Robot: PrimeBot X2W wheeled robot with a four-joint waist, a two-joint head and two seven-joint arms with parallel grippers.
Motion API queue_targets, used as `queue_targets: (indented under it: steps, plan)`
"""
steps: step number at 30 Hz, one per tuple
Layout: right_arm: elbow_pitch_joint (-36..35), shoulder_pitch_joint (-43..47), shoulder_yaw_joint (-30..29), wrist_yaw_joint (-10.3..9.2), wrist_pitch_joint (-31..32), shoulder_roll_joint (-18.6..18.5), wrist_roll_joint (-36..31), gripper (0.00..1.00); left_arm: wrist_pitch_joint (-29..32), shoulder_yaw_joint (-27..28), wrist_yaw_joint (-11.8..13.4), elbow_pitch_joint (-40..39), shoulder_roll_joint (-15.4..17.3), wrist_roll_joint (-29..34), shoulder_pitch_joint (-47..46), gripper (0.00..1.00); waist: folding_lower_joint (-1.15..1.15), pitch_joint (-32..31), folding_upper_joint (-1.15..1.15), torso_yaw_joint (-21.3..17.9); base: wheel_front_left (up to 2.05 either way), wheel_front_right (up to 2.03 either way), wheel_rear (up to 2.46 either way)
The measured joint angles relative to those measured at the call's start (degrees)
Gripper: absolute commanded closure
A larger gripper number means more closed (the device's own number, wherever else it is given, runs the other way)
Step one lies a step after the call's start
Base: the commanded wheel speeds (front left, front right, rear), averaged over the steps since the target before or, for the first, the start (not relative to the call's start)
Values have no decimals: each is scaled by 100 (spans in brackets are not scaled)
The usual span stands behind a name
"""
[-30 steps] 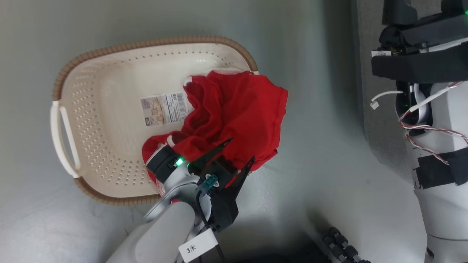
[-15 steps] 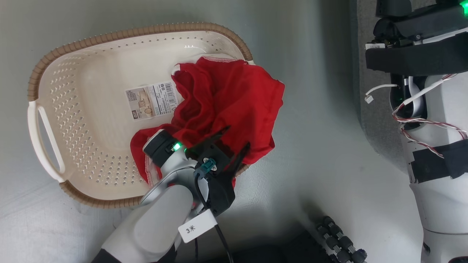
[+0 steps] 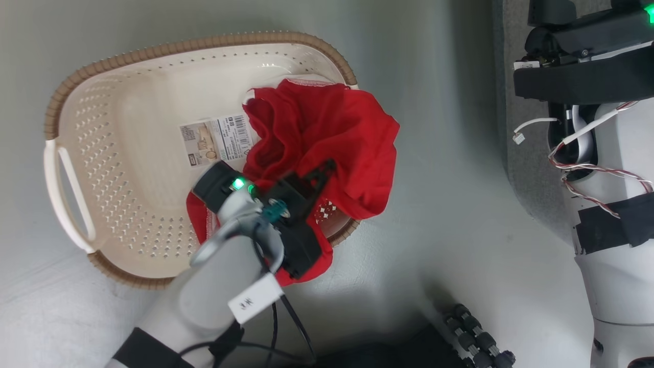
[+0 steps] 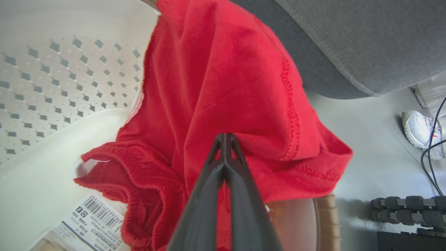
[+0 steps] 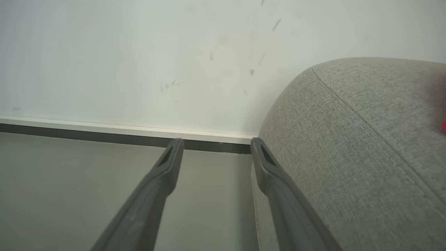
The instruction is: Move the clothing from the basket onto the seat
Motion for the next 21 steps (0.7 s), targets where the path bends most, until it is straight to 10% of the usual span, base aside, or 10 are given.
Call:
queue_targets:
  steps: [21]
  plan:
    - [70, 557, -220, 0, -1, -265, -56, 0, -282, 998, -1, -126, 175, -733, -207, 100, -1, -673, 0, 349, 0, 0, 0]
